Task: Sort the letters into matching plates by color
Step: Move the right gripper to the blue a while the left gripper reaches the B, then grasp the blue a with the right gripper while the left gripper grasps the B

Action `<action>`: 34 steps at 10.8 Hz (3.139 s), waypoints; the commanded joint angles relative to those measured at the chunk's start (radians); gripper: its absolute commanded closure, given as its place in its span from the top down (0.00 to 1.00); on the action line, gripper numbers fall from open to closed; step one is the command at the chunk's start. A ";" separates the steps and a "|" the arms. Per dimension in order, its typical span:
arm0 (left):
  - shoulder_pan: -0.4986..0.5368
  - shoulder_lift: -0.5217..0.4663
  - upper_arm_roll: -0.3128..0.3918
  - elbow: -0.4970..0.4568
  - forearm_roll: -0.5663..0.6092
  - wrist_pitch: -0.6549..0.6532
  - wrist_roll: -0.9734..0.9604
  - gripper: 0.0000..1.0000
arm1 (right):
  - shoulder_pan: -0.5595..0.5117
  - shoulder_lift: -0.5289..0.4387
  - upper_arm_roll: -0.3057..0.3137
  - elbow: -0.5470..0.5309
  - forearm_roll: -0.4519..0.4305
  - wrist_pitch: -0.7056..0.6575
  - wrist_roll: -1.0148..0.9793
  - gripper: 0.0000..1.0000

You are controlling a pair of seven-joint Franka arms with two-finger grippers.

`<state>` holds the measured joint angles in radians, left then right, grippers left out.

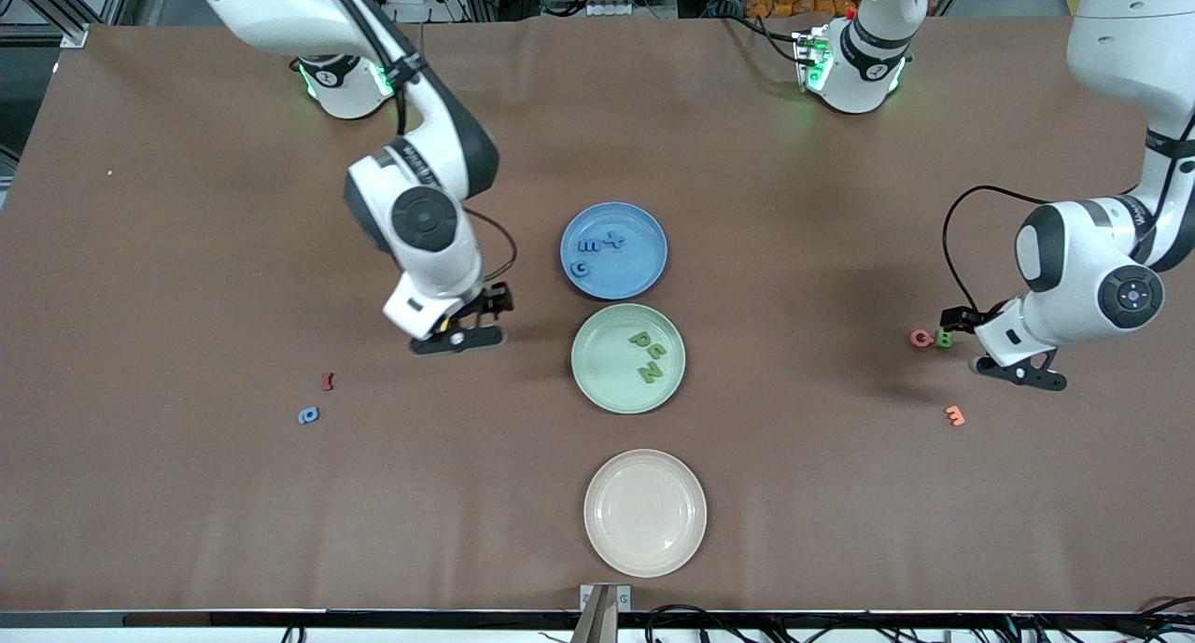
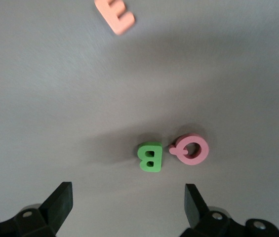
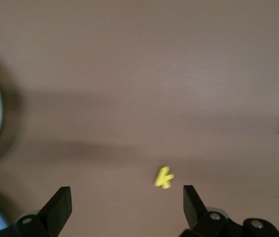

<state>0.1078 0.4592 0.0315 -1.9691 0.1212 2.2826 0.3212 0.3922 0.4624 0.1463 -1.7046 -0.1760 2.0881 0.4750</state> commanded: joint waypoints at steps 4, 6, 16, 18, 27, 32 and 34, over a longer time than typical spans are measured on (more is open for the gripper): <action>-0.013 0.016 0.034 -0.091 -0.035 0.163 0.107 1.00 | -0.125 -0.011 -0.126 0.043 -0.013 -0.008 -0.081 1.00; -0.011 0.027 0.034 -0.091 -0.035 0.169 0.108 1.00 | -0.165 -0.011 -0.169 0.071 0.004 -0.011 -0.066 1.00; 0.000 0.087 0.034 -0.085 -0.035 0.250 0.116 1.00 | -0.228 0.050 -0.297 0.066 0.309 0.124 0.418 1.00; 0.003 0.088 0.034 -0.080 -0.035 0.256 0.124 1.00 | -0.230 0.096 -0.300 0.071 0.308 0.141 0.548 1.00; 0.004 0.105 0.034 -0.050 -0.037 0.258 0.128 0.40 | -0.250 0.188 -0.301 0.040 0.319 0.294 0.634 1.00; 0.000 0.099 0.034 -0.047 -0.035 0.259 0.130 0.00 | -0.259 0.217 -0.298 -0.007 0.320 0.395 0.633 1.00; -0.016 0.081 0.030 -0.045 -0.037 0.259 0.127 0.00 | -0.257 0.235 -0.297 -0.009 0.320 0.420 0.633 1.00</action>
<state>0.1095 0.5334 0.0654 -2.0250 0.1181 2.5258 0.4128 0.1440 0.6832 -0.1610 -1.7056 0.1341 2.4758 1.0961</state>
